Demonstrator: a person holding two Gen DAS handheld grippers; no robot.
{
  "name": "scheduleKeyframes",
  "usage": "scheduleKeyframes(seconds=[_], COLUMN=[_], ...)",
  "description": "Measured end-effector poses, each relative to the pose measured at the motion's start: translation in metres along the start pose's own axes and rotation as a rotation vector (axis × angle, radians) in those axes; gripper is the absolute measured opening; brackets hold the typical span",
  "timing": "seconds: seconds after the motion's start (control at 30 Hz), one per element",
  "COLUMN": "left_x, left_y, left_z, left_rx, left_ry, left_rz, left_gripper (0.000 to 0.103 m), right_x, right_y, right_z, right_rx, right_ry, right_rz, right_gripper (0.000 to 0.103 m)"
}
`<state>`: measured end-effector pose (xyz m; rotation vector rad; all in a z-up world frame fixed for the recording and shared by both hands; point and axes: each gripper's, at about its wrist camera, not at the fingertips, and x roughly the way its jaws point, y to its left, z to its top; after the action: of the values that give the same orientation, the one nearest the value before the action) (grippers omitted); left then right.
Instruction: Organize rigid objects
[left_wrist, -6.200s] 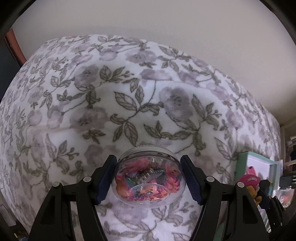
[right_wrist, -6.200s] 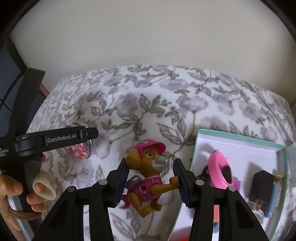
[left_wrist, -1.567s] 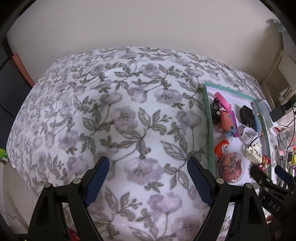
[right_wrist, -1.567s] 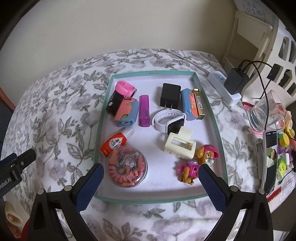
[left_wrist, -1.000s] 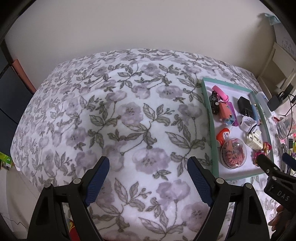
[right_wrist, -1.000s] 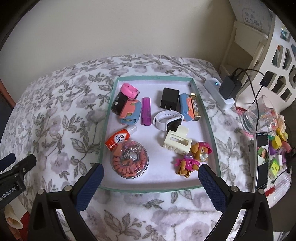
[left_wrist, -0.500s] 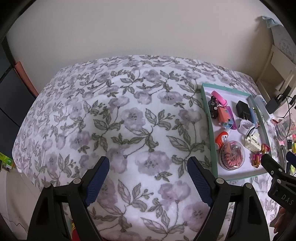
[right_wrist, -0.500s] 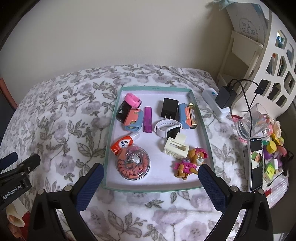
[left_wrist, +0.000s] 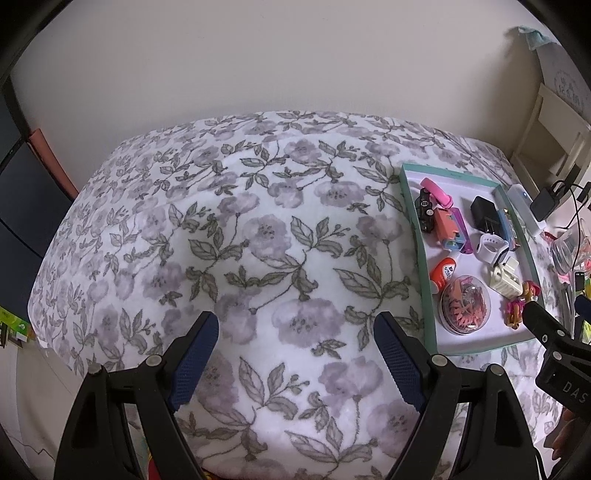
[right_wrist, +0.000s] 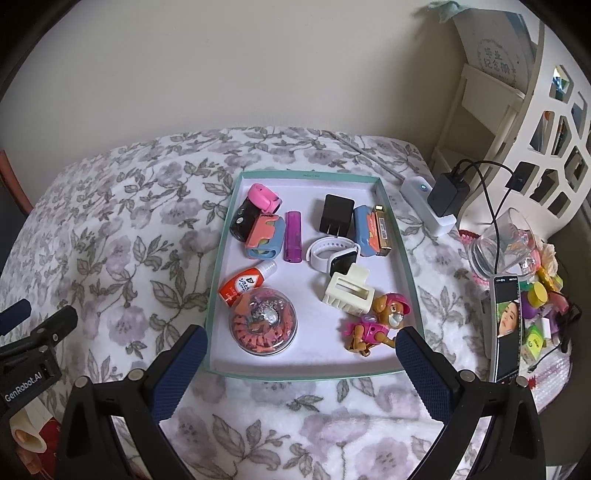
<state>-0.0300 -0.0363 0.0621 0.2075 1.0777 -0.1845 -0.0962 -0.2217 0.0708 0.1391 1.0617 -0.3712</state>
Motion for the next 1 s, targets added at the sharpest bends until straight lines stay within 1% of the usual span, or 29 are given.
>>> scheduleKeyframes(seconds=[0.73,1.0], left_x=[0.0065,0.0085], left_y=[0.0024,0.0027], left_z=[0.0017,0.0017], left_rx=[-0.004,-0.008], left_ry=[0.02,0.027], left_rz=[0.01,0.008], left_gripper=[0.087,0.087], right_x=[0.0018,0.0014], right_y=[0.0041,0.0065], right_z=[0.0023,0.0023], right_rx=[-0.042,-0.038], right_ry=[-0.002,-0.001], right_rz=[0.001,-0.001], right_gripper=[0.103,0.103])
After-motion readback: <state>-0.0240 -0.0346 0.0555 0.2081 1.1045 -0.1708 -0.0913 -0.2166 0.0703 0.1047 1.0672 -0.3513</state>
